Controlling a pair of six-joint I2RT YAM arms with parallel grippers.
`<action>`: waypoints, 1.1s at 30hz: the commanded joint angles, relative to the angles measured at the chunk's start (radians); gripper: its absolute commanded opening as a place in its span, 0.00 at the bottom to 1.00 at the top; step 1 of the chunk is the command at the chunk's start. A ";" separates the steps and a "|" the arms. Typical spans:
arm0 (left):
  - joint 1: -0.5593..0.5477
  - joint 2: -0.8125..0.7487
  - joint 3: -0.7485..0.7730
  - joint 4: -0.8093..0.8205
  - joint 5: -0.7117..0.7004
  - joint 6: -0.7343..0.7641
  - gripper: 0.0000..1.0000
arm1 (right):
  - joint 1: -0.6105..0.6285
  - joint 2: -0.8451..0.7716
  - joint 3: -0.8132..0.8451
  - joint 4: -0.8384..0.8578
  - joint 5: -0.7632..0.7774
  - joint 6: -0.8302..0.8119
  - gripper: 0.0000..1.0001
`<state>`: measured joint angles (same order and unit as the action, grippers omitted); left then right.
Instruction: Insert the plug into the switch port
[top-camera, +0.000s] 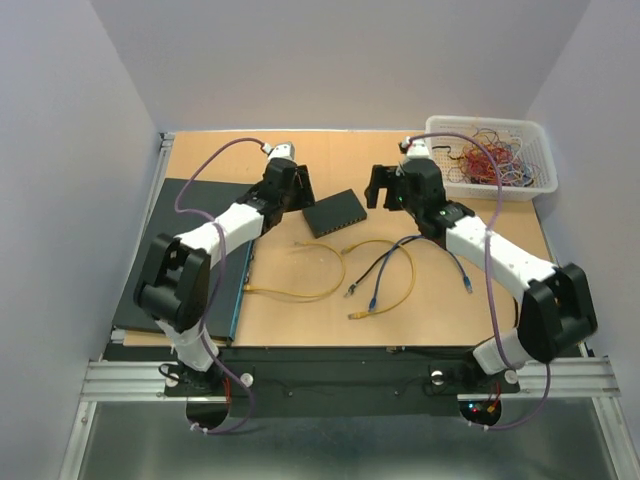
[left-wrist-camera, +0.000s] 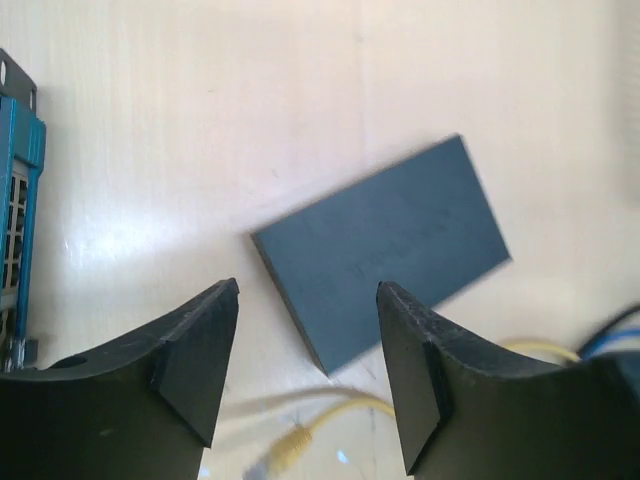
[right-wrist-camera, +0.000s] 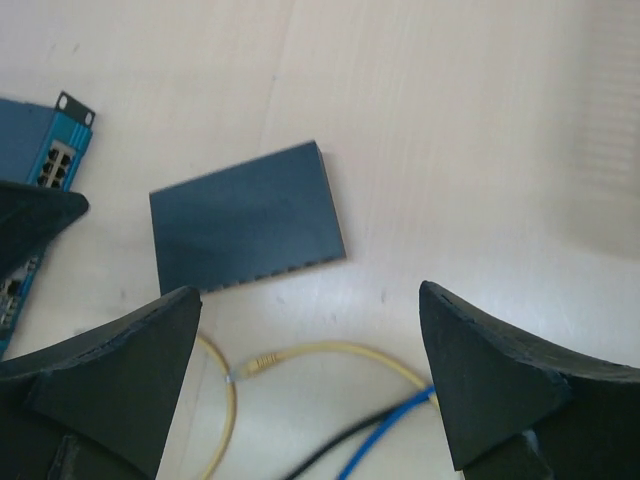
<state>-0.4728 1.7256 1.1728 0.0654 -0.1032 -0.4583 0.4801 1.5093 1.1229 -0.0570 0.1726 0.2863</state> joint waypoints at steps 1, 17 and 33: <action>-0.107 -0.159 -0.090 0.034 -0.079 0.113 0.65 | 0.006 -0.156 -0.155 0.049 0.021 0.047 0.95; -0.323 -0.069 -0.249 0.294 -0.010 0.204 0.44 | 0.006 -0.459 -0.373 0.049 0.116 0.010 0.95; -0.354 0.055 -0.200 0.269 -0.036 0.222 0.51 | 0.006 -0.452 -0.390 0.049 0.113 0.010 0.95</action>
<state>-0.8188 1.7752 0.9245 0.3161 -0.1143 -0.2512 0.4801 1.0664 0.7357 -0.0444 0.2672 0.3092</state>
